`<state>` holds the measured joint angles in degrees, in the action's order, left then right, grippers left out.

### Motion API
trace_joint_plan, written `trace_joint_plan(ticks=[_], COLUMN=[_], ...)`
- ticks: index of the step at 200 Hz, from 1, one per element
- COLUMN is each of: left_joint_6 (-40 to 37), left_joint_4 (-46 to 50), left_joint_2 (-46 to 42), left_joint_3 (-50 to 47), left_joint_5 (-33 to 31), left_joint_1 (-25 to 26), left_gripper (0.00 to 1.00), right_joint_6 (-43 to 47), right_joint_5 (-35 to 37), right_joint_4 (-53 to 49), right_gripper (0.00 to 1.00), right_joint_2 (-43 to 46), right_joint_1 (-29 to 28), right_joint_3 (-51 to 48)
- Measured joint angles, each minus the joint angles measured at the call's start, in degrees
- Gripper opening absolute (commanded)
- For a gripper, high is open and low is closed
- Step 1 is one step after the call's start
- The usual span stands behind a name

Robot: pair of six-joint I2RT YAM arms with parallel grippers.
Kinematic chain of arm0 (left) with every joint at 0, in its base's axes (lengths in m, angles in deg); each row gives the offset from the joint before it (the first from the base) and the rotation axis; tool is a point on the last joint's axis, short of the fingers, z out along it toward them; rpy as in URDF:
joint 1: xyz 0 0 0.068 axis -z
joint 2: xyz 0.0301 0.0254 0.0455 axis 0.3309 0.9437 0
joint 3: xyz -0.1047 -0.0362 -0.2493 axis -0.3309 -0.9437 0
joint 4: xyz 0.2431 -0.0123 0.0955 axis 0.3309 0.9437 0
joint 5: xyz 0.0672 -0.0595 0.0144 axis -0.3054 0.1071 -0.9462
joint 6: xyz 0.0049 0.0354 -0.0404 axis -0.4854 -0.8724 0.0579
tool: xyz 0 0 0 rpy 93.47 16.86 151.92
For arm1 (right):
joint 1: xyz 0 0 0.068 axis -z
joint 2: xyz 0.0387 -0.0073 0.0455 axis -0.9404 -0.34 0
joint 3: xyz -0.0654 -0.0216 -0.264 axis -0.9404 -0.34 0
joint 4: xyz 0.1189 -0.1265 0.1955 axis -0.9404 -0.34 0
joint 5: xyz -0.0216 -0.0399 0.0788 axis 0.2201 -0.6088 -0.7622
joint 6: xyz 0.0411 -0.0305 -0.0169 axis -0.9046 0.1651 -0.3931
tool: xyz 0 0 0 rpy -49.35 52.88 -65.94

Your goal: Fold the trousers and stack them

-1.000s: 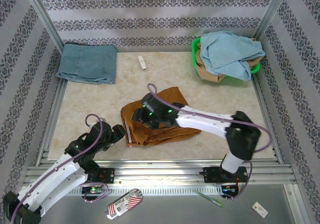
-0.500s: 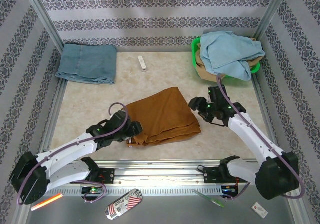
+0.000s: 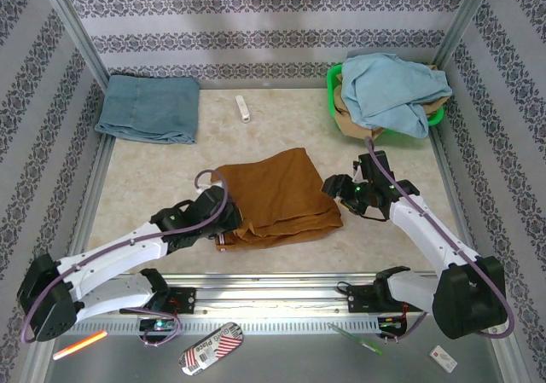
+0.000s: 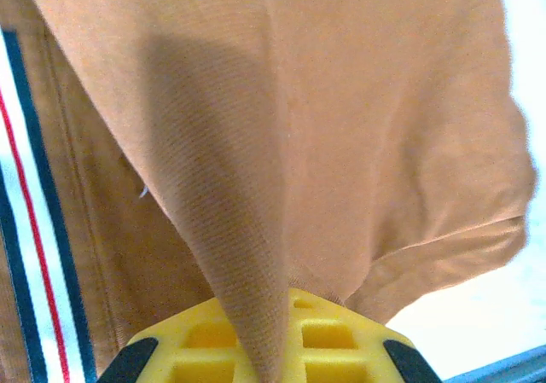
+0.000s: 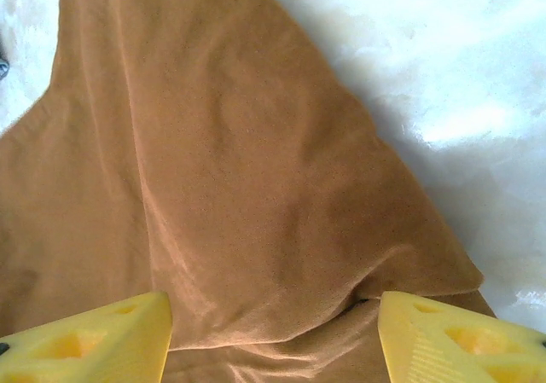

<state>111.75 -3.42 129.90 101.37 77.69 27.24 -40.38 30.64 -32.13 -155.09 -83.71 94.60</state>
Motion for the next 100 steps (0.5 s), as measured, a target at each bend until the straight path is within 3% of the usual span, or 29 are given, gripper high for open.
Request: trace_joint_plan(ticks=[54, 96, 100], left_joint_6=[-4.9, -3.5, -3.2], left_joint_4=[3.8, 4.0, 4.0], left_joint_2=[-1.1, -6.1, -6.5], left_joint_3=[5.6, -4.5, -5.5], left_joint_5=[-1.9, -1.9, -1.9], left_joint_1=[0.0, -0.4, -0.5], left_gripper=[0.00, 0.00, 0.04], right_joint_6=[1.1, 1.4, 1.4], right_joint_5=[0.0, 0.0, 0.0], right_joint_4=[1.0, 1.4, 1.4], right_gripper=[0.66, 0.66, 0.66], right_joint_2=[-0.2, -0.2, -0.3], right_joint_1=[0.4, 0.3, 0.3], right_joint_3=[0.0, -1.1, -1.2])
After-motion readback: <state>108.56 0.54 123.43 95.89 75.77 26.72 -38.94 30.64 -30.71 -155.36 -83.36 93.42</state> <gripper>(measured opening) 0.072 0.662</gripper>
